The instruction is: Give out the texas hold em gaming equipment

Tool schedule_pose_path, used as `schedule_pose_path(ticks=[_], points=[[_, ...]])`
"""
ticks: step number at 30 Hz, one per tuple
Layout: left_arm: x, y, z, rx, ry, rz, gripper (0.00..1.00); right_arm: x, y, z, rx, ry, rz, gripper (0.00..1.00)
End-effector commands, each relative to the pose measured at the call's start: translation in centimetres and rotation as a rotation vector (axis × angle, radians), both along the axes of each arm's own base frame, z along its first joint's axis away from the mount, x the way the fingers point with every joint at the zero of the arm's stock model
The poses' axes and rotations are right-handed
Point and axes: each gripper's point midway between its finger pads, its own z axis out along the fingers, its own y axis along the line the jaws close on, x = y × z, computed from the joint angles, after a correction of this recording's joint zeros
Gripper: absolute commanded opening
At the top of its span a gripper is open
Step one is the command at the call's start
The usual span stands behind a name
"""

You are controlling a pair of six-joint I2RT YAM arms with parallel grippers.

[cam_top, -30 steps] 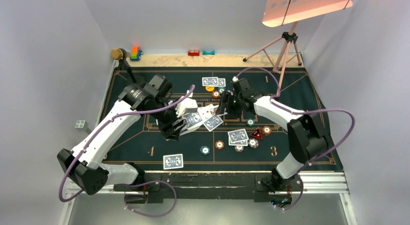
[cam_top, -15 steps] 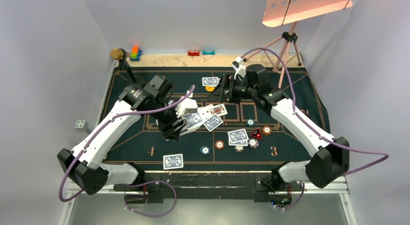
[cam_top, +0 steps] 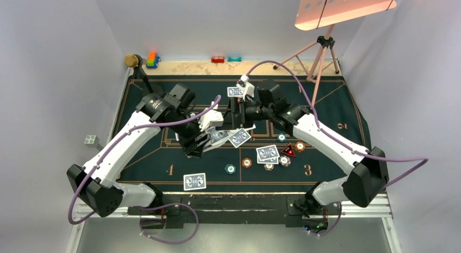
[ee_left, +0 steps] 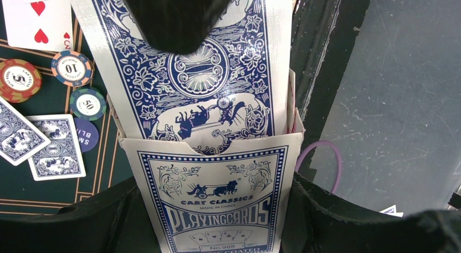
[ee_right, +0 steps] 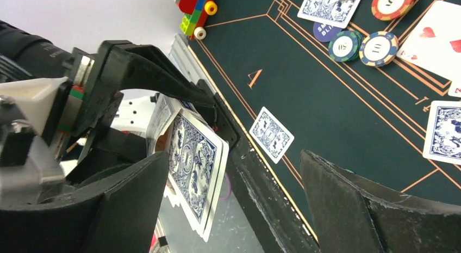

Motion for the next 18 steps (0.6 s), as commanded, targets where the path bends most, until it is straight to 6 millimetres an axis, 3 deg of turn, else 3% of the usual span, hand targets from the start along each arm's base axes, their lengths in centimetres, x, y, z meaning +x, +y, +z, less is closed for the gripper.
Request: schedule_pose_path(ticks=[1, 10, 18], points=[[0.6, -0.7, 0.8, -0.038, -0.031, -0.005, 0.00, -0.1, 1.1, 1.6, 0.020, -0.054, 0.035, 0.95], [0.6, -0.8, 1.0, -0.041, -0.032, -0.007, 0.00, 0.1, 0.3, -0.6, -0.093, -0.038, 0.015, 0.81], [0.5, -0.8, 1.2, -0.048, -0.032, -0.009, 0.00, 0.7, -0.8, 0.7, -0.124, -0.092, -0.044, 0.65]])
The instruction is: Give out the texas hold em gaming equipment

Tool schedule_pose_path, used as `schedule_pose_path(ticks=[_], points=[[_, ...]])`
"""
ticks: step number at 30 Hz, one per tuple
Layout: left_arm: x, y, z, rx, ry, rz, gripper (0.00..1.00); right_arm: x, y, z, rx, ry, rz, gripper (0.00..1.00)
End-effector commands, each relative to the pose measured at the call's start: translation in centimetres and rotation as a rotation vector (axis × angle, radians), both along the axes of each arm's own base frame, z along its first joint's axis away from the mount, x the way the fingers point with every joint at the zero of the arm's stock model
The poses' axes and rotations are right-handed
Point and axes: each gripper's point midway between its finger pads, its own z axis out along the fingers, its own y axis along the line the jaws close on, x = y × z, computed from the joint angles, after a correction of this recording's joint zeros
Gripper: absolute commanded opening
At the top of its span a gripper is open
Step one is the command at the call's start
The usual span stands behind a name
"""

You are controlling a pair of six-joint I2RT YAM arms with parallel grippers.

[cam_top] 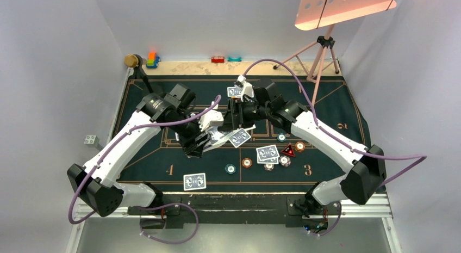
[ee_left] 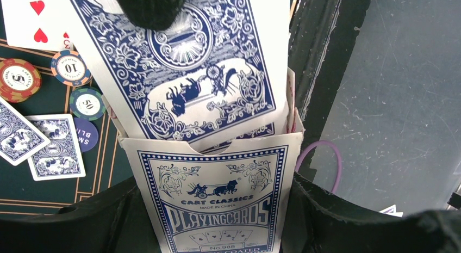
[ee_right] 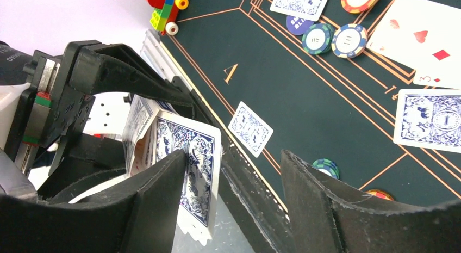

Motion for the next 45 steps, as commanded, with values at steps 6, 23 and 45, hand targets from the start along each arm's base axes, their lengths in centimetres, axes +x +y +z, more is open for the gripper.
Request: schedule_pose_path(ticks=[6, 23, 45], points=[[0.4, -0.8, 1.2, -0.049, -0.029, -0.010, 0.00, 0.9, -1.3, 3.0, -0.021, -0.110, -0.061, 0.57], [0.1, -0.6, 1.4, -0.051, -0.030, -0.014, 0.00, 1.5, -2.1, 4.8, -0.024, -0.169, -0.110, 0.26], [-0.2, -0.4, 1.0, -0.042, -0.026, -0.015, 0.00, 1.5, -3.5, 9.6, 0.143, -0.187, -0.149, 0.08]])
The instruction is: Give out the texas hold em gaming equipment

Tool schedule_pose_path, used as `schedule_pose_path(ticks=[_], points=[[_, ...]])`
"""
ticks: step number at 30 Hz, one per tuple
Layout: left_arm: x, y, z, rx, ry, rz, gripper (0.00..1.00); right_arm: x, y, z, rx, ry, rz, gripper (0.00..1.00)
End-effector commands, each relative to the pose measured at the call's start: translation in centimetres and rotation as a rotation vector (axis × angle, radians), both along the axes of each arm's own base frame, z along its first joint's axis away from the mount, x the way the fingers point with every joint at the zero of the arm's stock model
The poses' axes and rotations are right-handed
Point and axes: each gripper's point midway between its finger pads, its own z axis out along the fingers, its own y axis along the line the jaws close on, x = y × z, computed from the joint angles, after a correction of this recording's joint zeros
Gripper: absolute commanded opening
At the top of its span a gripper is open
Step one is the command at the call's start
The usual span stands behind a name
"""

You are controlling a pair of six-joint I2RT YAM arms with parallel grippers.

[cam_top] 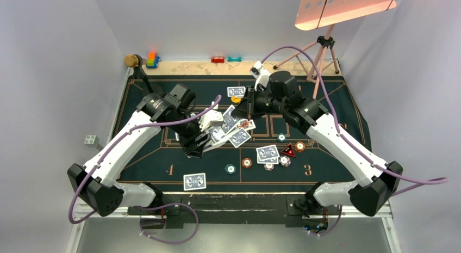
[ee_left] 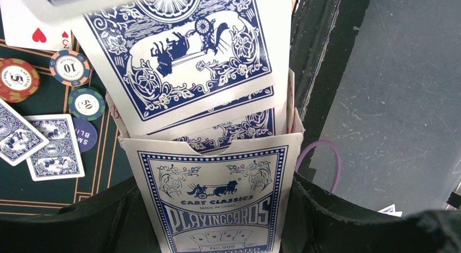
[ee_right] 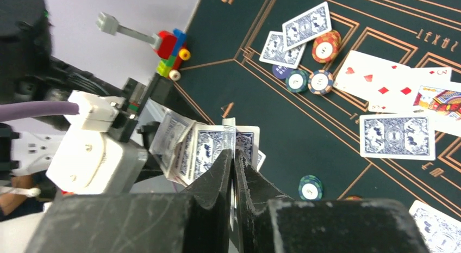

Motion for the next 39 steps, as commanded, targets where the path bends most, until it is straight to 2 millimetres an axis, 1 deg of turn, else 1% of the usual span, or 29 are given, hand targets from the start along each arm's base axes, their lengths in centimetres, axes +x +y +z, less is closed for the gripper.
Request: schedule_pose_path(ticks=[1, 4, 5, 7, 10, 12, 15, 17, 19, 21, 23, 26, 28, 31, 36, 39], points=[[-0.2, -0.4, 1.0, -0.045, -0.030, -0.016, 0.00, -0.2, -0.7, 3.8, 0.154, -0.030, 0.014, 0.08], [-0.2, -0.4, 1.0, -0.046, -0.030, -0.016, 0.00, -0.3, -1.7, 4.9, 0.244, -0.011, 0.029, 0.07], [-0.2, -0.4, 1.0, -0.046, -0.030, -0.015, 0.00, 0.0, -2.2, 5.2, 0.261, -0.013, 0.017, 0.06], [-0.2, -0.4, 1.0, -0.047, -0.028, -0.016, 0.00, 0.9, -3.5, 5.2, 0.262, -0.017, -0.033, 0.04], [-0.3, -0.4, 1.0, -0.048, -0.030, -0.017, 0.00, 2.2, -5.1, 4.1, 0.236, -0.007, -0.088, 0.03], [-0.3, -0.3, 1.1, -0.047, -0.033, -0.018, 0.00, 3.0, -5.7, 3.0, 0.223, 0.017, -0.113, 0.02], [-0.4, -0.3, 1.1, -0.049, -0.033, -0.018, 0.00, 4.3, -6.3, 0.4, 0.192, 0.055, -0.160, 0.00], [-0.5, -0.2, 1.0, -0.047, -0.031, -0.019, 0.00, 5.1, -6.4, -2.2, 0.155, 0.096, -0.183, 0.00], [-0.6, -0.1, 1.0, -0.049, -0.032, -0.019, 0.00, 5.5, -6.4, -5.2, 0.105, 0.149, -0.185, 0.00], [-0.6, -0.1, 1.0, -0.052, -0.035, -0.018, 0.00, 6.3, -6.5, -8.8, 0.058, 0.207, -0.220, 0.00], [-0.6, -0.1, 1.1, -0.054, -0.038, -0.019, 0.00, 6.4, -5.9, -11.9, 0.061, 0.262, -0.208, 0.00], [-0.7, -0.1, 1.1, -0.055, -0.034, -0.020, 0.00, 6.8, -5.1, -15.9, 0.010, 0.316, -0.208, 0.00], [-0.8, -0.1, 1.0, -0.054, -0.031, -0.022, 0.00, 6.9, -4.4, -17.6, -0.014, 0.336, -0.194, 0.00], [-0.9, 0.0, 0.9, -0.052, -0.028, -0.021, 0.00, 7.3, -3.6, -19.3, -0.043, 0.342, -0.191, 0.00], [-0.9, 0.0, 0.9, -0.052, -0.029, -0.022, 0.00, 8.0, -2.8, -21.3, -0.070, 0.332, -0.201, 0.00], [-1.0, 0.0, 0.8, -0.050, -0.023, -0.023, 0.00, 8.3, -2.8, -22.4, -0.095, 0.318, -0.217, 0.00]])
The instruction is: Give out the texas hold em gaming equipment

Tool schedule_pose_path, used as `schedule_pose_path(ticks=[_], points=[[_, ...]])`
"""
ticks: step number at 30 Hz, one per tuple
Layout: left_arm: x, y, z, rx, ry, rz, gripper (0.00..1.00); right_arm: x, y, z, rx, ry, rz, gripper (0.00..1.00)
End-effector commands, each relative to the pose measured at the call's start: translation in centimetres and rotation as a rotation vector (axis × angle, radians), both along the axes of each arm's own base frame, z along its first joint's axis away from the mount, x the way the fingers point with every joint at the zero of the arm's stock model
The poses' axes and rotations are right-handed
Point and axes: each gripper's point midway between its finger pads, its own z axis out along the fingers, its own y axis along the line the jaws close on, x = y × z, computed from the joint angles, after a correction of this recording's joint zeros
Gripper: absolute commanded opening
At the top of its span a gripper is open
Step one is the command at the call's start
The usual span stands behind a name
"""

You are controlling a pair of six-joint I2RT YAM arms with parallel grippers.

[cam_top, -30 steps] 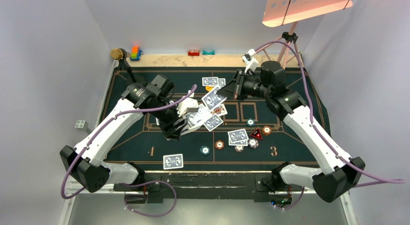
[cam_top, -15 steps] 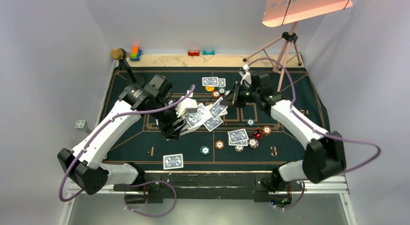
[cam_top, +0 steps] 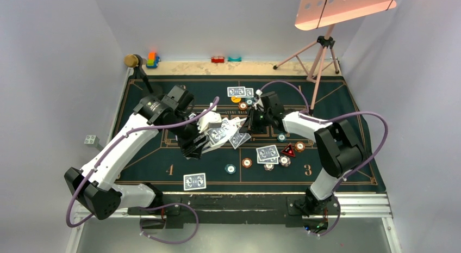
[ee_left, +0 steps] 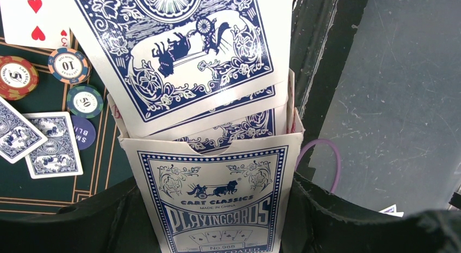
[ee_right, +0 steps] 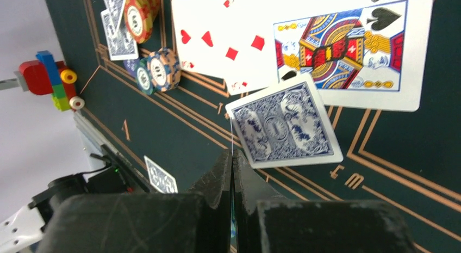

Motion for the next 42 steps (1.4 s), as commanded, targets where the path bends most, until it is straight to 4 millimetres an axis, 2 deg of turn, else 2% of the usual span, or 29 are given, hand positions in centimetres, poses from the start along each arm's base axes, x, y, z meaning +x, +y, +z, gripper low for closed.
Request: schedule_pose_path(ticks=[1, 5, 9, 11, 14, 19, 22, 25, 29, 37, 42], points=[[-0.5, -0.3, 0.6, -0.042, -0.009, -0.022, 0.00, 2.4, 0.4, 0.0, -0.020, -0.109, -0.025, 0.00], [-0.5, -0.3, 0.6, -0.041, -0.012, -0.022, 0.00, 2.6, 0.3, -1.0, -0.096, -0.099, -0.013, 0.09], [-0.5, -0.3, 0.6, -0.042, -0.008, -0.022, 0.00, 2.3, -1.4, -1.1, -0.231, -0.079, -0.034, 0.35], [-0.5, -0.3, 0.5, -0.041, -0.006, -0.025, 0.00, 2.4, -2.2, 0.1, -0.266, -0.098, -0.054, 0.48], [-0.5, -0.4, 0.3, -0.039, -0.006, -0.026, 0.00, 2.6, -2.8, 3.5, -0.268, -0.164, -0.071, 0.56], [-0.2, -0.5, 0.1, -0.035, 0.000, -0.027, 0.00, 2.6, -3.0, 9.9, -0.275, -0.286, -0.083, 0.58], [-0.1, -0.7, 0.2, -0.038, -0.003, -0.029, 0.00, 2.2, -2.6, 13.1, -0.271, -0.353, -0.076, 0.59], [0.1, -0.6, -0.1, -0.031, 0.000, -0.027, 0.00, 1.5, -1.6, 15.0, -0.259, -0.391, -0.051, 0.58], [0.3, -0.7, -0.2, -0.024, -0.001, -0.025, 0.00, 0.0, 0.2, 16.1, -0.272, -0.420, 0.006, 0.58], [0.7, -0.7, -0.4, -0.016, -0.011, -0.016, 0.00, -3.2, 2.6, 15.2, -0.330, -0.410, 0.087, 0.56], [1.0, -0.7, -0.6, -0.010, -0.018, -0.011, 0.00, -5.1, 4.3, 15.8, -0.311, -0.423, 0.130, 0.55]])
